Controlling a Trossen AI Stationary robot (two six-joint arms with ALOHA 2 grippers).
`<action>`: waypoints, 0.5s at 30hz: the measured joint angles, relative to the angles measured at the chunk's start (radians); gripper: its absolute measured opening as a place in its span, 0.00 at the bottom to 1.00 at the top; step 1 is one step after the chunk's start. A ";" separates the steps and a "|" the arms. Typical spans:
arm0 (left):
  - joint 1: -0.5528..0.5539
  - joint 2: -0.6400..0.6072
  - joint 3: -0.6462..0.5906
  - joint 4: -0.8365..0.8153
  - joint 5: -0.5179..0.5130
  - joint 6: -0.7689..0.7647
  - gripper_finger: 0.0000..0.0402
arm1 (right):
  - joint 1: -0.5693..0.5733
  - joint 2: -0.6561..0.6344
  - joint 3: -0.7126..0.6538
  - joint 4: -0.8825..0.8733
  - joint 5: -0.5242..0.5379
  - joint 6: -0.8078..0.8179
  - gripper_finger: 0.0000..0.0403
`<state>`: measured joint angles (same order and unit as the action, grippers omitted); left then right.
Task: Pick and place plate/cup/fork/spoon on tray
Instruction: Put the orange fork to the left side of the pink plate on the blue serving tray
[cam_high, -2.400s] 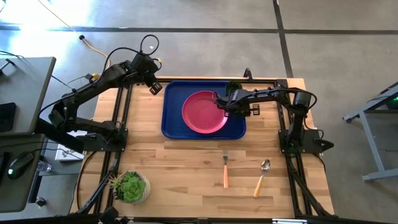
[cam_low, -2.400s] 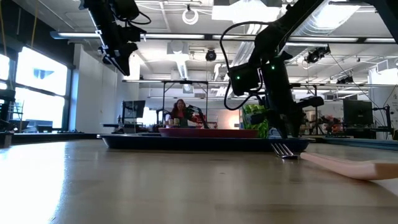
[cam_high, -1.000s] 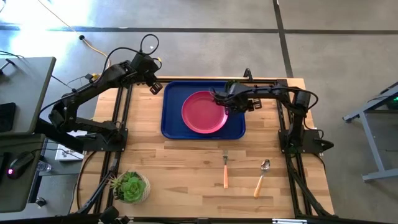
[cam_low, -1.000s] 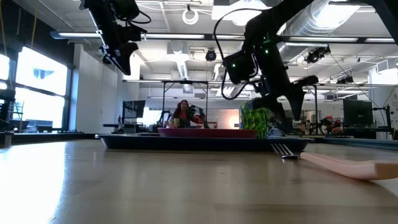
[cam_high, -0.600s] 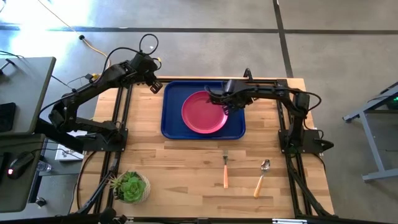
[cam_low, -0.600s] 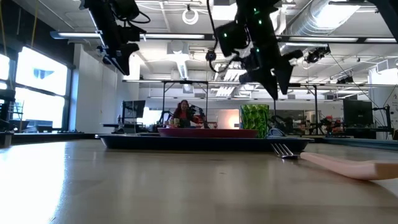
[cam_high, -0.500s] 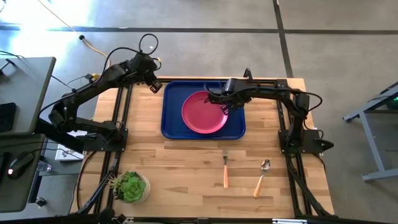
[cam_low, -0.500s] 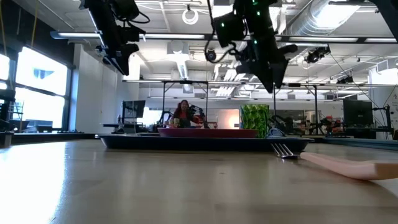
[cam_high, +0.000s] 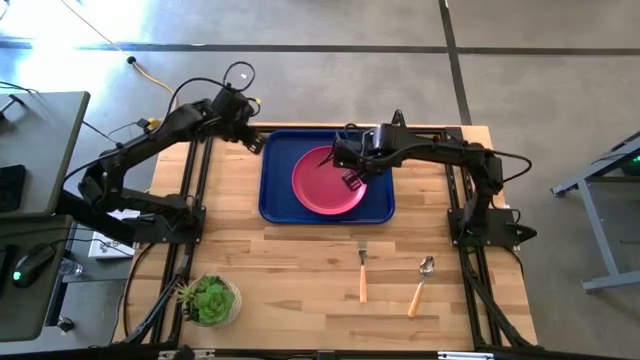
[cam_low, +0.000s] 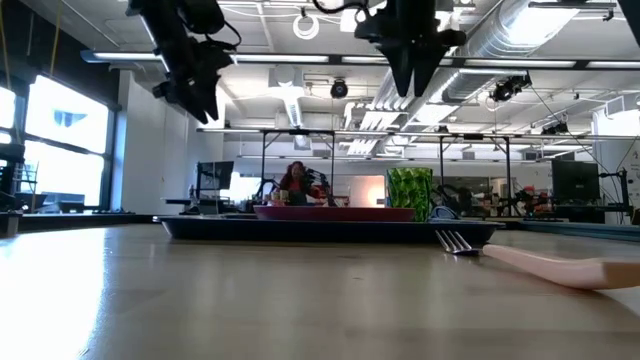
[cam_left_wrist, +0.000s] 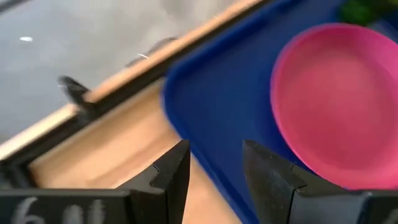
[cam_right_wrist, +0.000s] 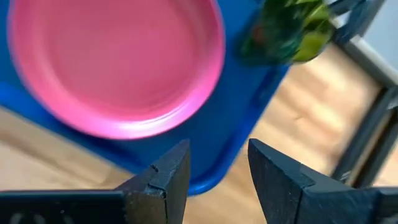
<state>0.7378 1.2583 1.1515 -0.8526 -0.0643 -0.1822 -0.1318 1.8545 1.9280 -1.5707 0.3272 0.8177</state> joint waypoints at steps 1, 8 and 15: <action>-0.010 0.000 0.000 -0.008 0.013 0.000 0.33 | 0.015 0.001 0.002 0.000 -0.015 0.029 0.38; -0.070 0.000 0.000 -0.060 0.031 0.061 0.34 | 0.141 0.003 -0.012 0.001 -0.094 0.294 0.38; -0.101 0.000 0.000 -0.069 0.031 0.113 0.34 | 0.273 0.003 -0.012 0.026 -0.097 0.536 0.39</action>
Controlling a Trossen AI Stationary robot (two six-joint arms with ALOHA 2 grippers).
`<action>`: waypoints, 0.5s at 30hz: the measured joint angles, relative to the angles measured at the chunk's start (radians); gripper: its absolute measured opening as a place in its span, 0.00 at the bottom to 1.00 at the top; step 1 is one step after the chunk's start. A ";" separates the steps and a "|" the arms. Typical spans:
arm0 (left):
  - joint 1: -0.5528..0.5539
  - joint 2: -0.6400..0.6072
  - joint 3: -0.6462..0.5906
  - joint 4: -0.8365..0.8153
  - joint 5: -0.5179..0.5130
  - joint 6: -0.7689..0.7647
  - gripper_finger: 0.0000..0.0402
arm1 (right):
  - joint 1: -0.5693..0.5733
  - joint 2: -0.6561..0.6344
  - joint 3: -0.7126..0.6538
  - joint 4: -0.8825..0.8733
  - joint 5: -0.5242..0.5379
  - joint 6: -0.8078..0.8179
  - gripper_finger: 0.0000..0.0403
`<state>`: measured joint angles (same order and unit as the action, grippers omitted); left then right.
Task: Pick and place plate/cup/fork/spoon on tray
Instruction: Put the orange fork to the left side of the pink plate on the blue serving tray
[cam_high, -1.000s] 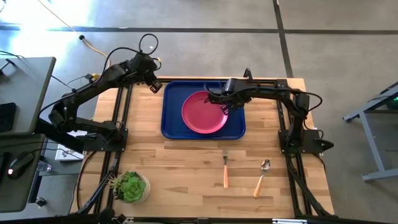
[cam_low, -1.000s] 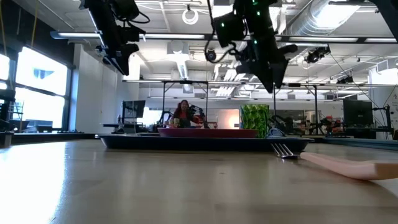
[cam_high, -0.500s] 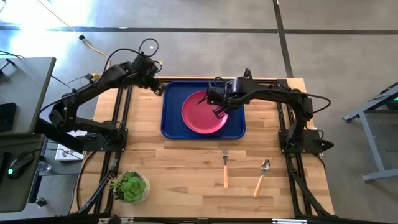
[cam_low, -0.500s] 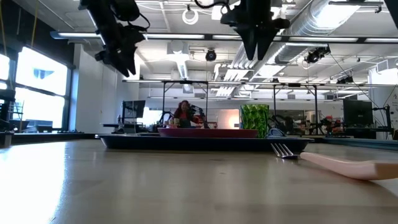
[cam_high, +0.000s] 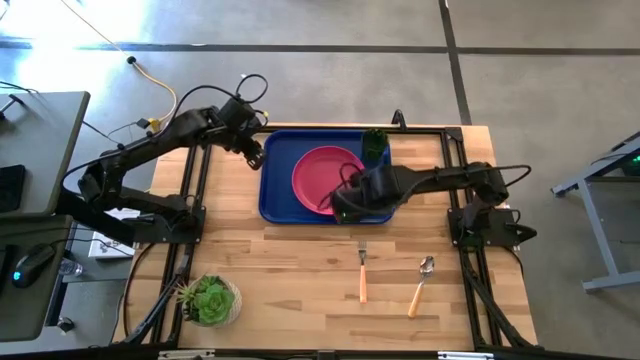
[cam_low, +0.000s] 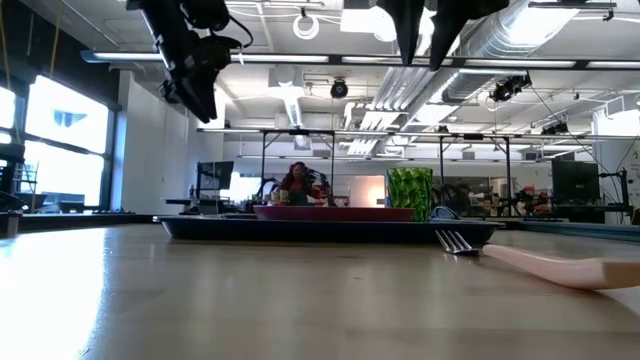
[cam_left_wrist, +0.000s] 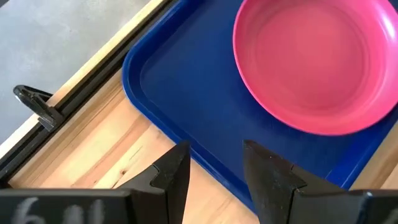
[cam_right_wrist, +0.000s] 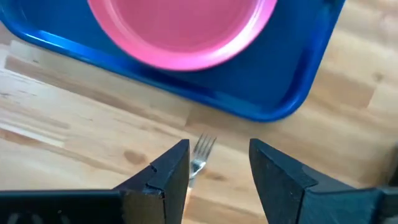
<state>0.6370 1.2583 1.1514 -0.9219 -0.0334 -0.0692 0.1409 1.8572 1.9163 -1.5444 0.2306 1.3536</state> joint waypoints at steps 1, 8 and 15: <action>-0.003 0.000 0.000 -0.004 0.000 0.004 0.34 | 0.018 0.000 0.000 0.001 0.000 0.039 0.40; -0.019 0.000 0.000 -0.003 0.000 0.045 0.34 | 0.138 0.032 0.000 0.011 0.003 0.310 0.45; -0.023 0.000 0.000 -0.002 0.000 0.055 0.34 | 0.208 0.102 0.000 0.025 -0.029 0.462 0.45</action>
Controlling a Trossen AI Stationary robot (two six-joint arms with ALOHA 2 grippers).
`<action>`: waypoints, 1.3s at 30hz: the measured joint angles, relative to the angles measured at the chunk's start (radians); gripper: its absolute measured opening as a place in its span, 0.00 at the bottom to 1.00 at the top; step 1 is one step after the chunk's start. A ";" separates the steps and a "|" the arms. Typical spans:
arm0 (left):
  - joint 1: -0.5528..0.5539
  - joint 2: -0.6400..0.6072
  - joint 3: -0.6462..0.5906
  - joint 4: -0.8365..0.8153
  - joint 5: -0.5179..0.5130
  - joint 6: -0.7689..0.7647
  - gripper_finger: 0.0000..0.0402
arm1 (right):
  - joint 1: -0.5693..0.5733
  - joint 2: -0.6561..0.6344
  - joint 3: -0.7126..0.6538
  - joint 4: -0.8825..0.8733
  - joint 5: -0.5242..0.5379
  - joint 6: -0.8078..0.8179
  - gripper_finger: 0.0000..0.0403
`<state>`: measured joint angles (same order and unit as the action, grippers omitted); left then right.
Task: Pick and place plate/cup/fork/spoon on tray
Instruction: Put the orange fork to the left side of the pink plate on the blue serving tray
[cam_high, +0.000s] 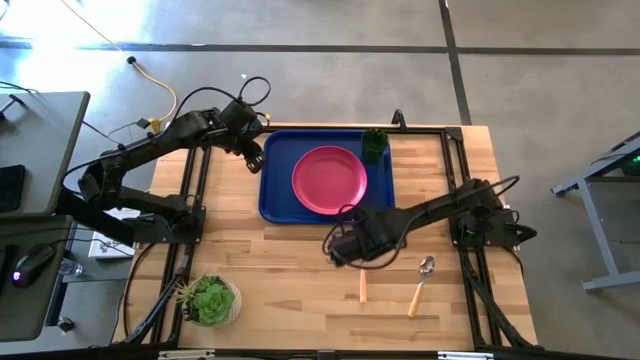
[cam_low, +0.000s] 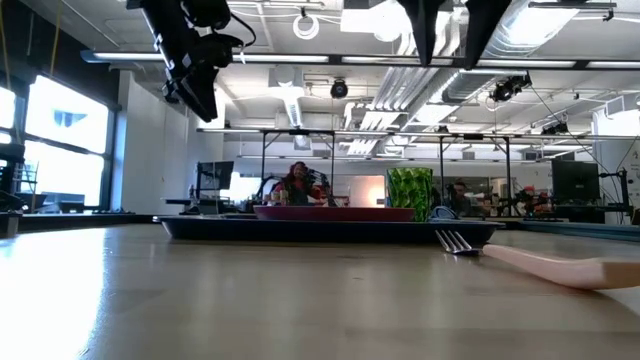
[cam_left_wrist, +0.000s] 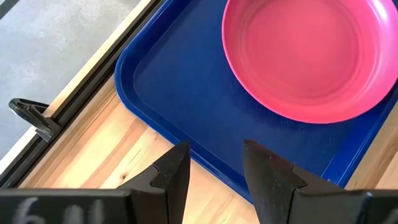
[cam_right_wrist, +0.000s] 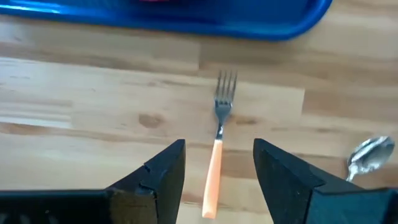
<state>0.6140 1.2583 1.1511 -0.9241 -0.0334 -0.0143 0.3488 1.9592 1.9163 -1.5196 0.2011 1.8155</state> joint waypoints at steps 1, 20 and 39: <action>0.000 0.000 0.000 0.000 0.000 0.000 0.34 | 0.005 0.010 0.000 0.000 -0.006 0.013 0.45; 0.000 0.000 0.000 0.001 0.000 -0.008 0.34 | 0.077 0.224 -0.001 0.056 -0.094 0.049 0.45; 0.000 0.000 0.000 0.001 0.000 -0.029 0.34 | 0.112 0.275 -0.167 0.261 -0.144 0.051 0.45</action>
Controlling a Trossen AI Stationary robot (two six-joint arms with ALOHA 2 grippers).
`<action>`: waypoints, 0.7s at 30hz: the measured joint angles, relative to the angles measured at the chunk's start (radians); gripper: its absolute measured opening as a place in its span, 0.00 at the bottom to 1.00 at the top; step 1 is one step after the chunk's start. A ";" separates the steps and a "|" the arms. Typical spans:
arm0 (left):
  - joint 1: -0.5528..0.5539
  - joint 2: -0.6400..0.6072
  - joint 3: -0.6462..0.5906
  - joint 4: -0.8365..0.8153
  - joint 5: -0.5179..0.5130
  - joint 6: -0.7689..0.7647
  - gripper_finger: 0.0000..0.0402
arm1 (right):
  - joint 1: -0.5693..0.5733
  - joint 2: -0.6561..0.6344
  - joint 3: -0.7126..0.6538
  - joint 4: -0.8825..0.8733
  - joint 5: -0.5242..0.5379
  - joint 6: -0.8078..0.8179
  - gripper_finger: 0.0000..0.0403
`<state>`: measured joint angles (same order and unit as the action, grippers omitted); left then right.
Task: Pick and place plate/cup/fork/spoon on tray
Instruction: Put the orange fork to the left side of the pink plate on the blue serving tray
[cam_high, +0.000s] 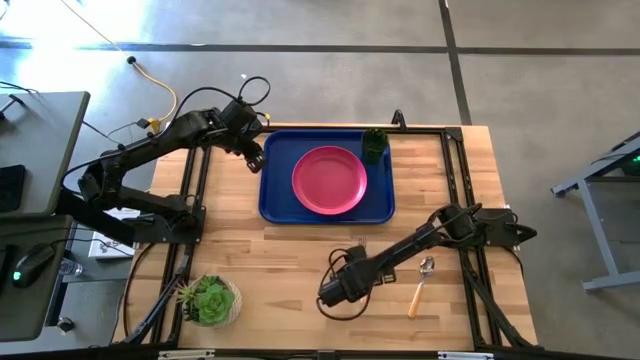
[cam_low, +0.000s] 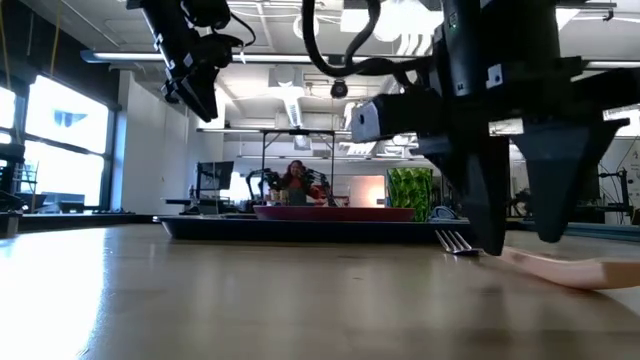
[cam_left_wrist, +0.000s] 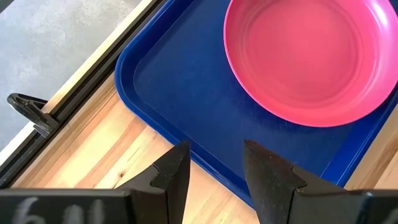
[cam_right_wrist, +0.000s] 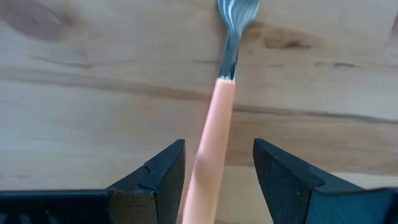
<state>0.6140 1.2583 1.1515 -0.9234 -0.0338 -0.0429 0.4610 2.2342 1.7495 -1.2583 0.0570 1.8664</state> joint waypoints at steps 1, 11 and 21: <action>0.000 0.000 0.000 0.000 0.000 0.000 0.34 | 0.000 0.000 -0.007 0.008 -0.002 0.000 0.45; 0.000 0.000 0.000 0.000 0.000 -0.007 0.34 | -0.003 -0.011 -0.094 0.126 -0.015 0.010 0.43; 0.000 0.000 0.000 0.000 0.000 -0.007 0.34 | -0.019 -0.006 -0.094 0.147 -0.042 0.015 0.15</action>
<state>0.6140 1.2583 1.1515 -0.9233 -0.0338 -0.0499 0.4421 2.2283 1.6554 -1.1110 0.0148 1.8812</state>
